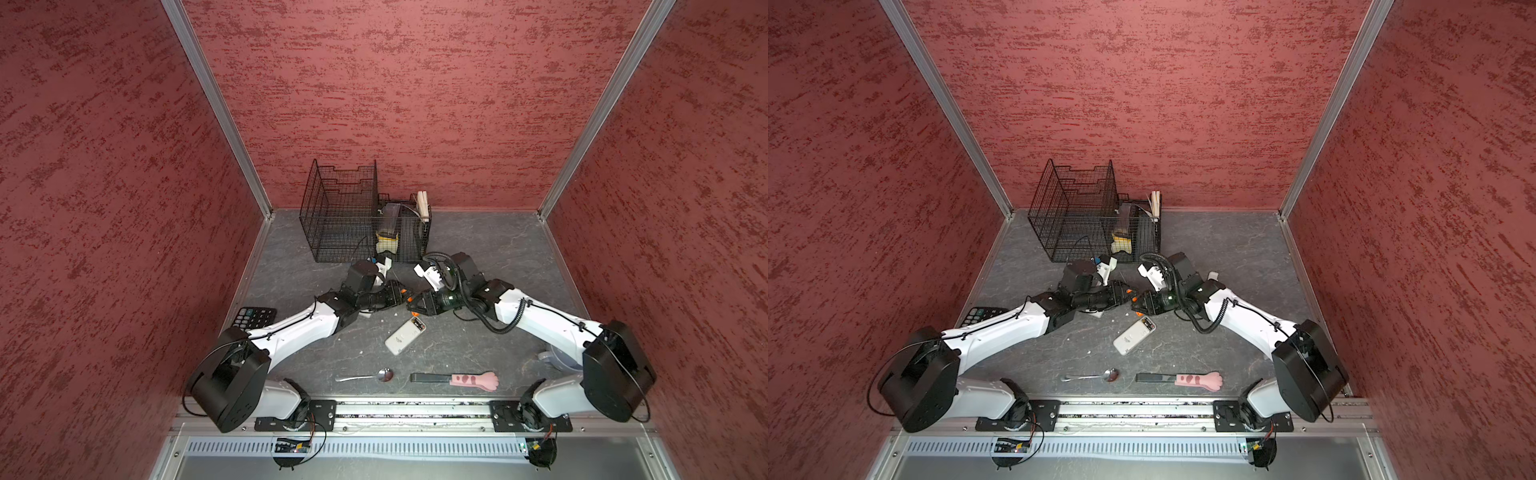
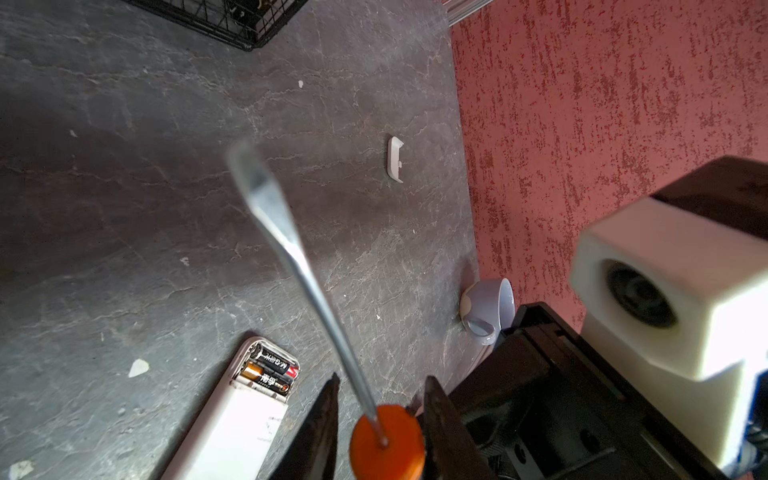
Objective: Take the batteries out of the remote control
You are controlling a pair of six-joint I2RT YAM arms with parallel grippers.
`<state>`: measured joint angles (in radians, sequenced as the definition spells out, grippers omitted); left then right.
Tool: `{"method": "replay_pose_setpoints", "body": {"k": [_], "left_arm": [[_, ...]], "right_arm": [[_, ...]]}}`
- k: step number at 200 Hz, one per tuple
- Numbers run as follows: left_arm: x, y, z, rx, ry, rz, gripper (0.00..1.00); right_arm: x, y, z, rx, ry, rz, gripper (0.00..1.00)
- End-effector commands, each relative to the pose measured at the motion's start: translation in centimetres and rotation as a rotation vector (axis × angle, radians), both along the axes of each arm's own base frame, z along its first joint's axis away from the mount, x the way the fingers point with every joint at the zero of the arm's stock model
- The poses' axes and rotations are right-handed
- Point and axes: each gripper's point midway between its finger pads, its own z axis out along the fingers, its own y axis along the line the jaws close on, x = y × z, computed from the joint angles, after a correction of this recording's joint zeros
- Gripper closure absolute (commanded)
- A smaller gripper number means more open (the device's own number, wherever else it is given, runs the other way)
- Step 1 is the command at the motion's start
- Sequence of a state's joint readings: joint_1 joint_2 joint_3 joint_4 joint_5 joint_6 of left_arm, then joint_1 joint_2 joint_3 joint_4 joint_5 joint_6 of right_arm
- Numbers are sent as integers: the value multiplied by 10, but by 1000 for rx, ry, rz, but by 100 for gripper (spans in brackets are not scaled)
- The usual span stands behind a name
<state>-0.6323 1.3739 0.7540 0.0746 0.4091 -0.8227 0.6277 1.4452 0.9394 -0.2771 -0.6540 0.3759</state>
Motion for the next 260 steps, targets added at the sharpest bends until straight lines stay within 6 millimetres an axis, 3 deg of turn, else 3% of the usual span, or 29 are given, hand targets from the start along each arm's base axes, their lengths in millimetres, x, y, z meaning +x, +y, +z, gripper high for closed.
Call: {"method": "replay_pose_setpoints", "body": {"k": [1, 81, 104, 170, 199, 215, 218, 260], "left_arm": [[12, 1, 9, -6, -36, 35, 66], [26, 12, 22, -27, -72, 89, 66], [26, 11, 21, -36, -70, 88, 71], [28, 12, 22, -43, -75, 94, 100], [30, 15, 21, -57, -72, 109, 100], [35, 18, 24, -73, -76, 128, 100], [36, 18, 25, -77, -79, 131, 100], [52, 25, 53, -146, -118, 196, 100]], "right_arm": [[8, 9, 23, 69, -51, 25, 100], [9, 7, 24, 64, -48, 22, 100], [9, 8, 25, 64, -50, 21, 100], [12, 8, 16, 46, -28, 14, 100], [14, 7, 20, 52, -38, -5, 100], [16, 6, 18, 49, -32, -26, 94], [16, 5, 28, 66, -52, -32, 92], [22, -3, 58, 149, -106, -149, 62]]}}
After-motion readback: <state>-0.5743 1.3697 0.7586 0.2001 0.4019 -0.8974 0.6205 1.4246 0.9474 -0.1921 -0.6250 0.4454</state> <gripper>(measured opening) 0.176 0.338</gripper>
